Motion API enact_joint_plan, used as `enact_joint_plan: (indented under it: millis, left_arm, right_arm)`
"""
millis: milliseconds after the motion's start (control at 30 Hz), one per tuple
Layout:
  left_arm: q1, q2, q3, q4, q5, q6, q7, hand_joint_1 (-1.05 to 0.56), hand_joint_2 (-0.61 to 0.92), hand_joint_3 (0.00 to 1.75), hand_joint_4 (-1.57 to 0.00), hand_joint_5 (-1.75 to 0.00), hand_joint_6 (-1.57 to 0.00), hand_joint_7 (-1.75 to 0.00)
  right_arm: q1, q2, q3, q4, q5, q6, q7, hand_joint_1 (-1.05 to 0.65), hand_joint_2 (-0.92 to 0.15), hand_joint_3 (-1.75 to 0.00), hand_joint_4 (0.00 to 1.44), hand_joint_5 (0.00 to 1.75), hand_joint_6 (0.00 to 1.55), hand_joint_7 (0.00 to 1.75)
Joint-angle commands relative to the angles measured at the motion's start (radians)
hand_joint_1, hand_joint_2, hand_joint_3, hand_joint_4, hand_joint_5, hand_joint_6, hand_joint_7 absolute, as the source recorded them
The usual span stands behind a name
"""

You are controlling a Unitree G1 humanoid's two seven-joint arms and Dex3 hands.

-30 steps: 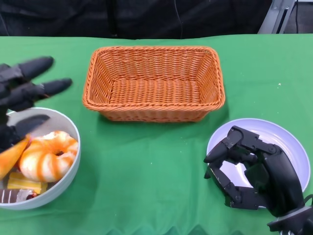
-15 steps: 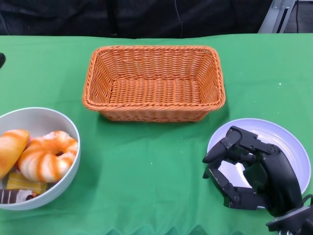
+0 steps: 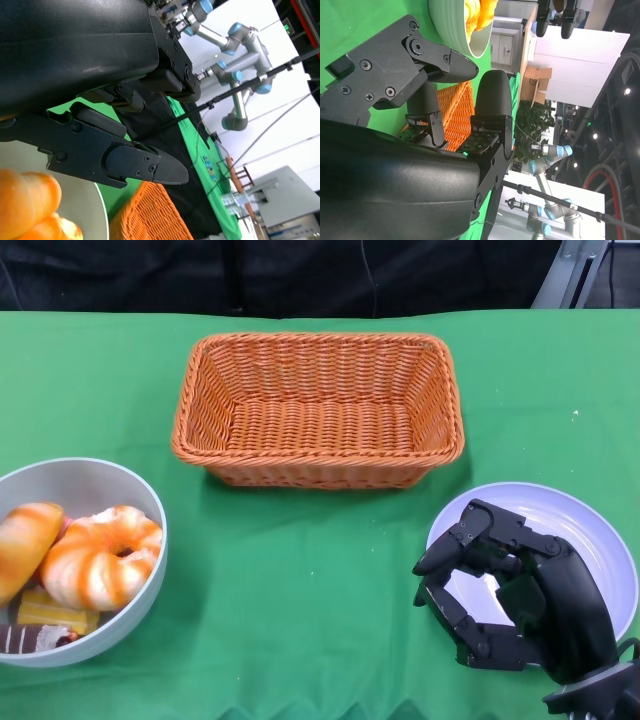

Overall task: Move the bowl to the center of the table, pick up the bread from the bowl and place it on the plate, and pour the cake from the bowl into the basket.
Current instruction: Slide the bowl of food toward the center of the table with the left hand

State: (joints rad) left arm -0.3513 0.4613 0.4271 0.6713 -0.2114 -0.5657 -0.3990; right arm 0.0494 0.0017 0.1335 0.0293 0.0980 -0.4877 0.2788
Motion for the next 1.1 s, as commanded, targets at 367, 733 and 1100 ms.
enact_joint_plan:
  millis: [367, 733, 1100]
  left_arm:
    - [-0.072, 0.080, -0.072, 0.300, 0.152, -0.152, 0.145, -0.62, 0.92, 0.19, -0.50, 0.00, -0.49, 0.00]
    - [-0.087, 0.058, -0.142, 0.363, 0.220, -0.138, 0.265, -0.67, 0.92, 0.19, -0.45, -0.02, -0.49, 0.00]
    - [-0.072, 0.009, -0.185, 0.355, 0.211, -0.080, 0.260, -0.59, 0.92, 0.17, -0.45, -0.02, -0.43, 0.00]
  right_arm:
    - [0.006, -0.002, -0.004, -0.006, 0.011, -0.006, 0.000, -0.20, -0.46, -0.98, 0.72, 1.50, 0.69, 1.26]
    - [0.007, -0.012, -0.010, -0.003, 0.021, -0.012, 0.012, -0.20, -0.46, -0.99, 0.72, 1.50, 0.68, 1.27]
    - [0.015, -0.016, -0.011, -0.020, 0.014, 0.006, 0.011, -0.19, -0.45, -1.01, 0.69, 1.49, 0.68, 1.26]
